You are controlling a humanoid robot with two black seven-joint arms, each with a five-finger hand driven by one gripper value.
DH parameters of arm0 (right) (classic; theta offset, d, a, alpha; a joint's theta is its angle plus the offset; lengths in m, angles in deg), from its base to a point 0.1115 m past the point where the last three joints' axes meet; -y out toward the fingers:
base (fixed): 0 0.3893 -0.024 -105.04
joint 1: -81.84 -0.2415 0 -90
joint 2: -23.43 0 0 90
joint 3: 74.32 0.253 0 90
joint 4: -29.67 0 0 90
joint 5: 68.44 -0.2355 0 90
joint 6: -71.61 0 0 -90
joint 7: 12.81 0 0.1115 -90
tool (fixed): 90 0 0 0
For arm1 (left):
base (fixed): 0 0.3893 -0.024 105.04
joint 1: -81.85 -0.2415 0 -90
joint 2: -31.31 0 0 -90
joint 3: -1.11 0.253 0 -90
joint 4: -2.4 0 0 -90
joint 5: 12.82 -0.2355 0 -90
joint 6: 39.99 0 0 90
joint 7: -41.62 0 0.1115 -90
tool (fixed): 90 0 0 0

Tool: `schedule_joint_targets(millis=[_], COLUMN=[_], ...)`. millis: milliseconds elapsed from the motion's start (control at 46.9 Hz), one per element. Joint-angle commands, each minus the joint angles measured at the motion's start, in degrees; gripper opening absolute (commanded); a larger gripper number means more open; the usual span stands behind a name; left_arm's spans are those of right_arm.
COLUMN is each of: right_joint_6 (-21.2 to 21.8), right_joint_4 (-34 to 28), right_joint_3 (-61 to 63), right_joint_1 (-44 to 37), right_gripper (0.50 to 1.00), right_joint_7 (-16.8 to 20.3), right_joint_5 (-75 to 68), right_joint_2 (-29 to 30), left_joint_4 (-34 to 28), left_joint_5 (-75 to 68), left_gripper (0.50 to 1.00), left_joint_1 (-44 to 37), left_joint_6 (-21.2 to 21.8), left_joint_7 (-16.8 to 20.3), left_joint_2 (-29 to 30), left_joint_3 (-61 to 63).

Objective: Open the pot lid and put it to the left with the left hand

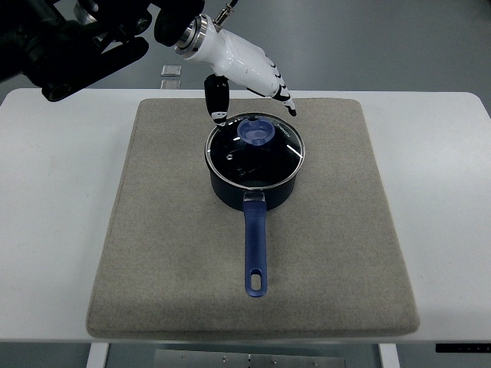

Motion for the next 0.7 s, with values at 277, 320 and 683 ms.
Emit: schedule_joint_targets(millis=[277, 320, 683], right_joint_6=[0.0, 0.0, 0.0], right_joint_4=[0.0, 0.0, 0.0], right_joint_3=[0.0, 0.0, 0.0], right_joint_1=[0.0, 0.0, 0.0], right_gripper=[0.917, 0.917, 0.917], right_joint_7=[-0.02, -0.02, 0.06], right_joint_5=[0.0, 0.0, 0.0], right_joint_2=[0.0, 0.0, 0.0], left_joint_4=[0.14, 0.22, 0.22], left_joint_5=[4.36, 4.36, 4.27], left_gripper=[0.99, 0.99, 0.99], left_joint_1=[-2.17, -2.17, -0.94], left_joint_6=[-0.55, -0.73, -0.99], left_joint_7=[0.0, 0.0, 0.0], left_joint_2=[0.63, 0.64, 0.81], left_joint_3=[0.03, 0.12, 4.52])
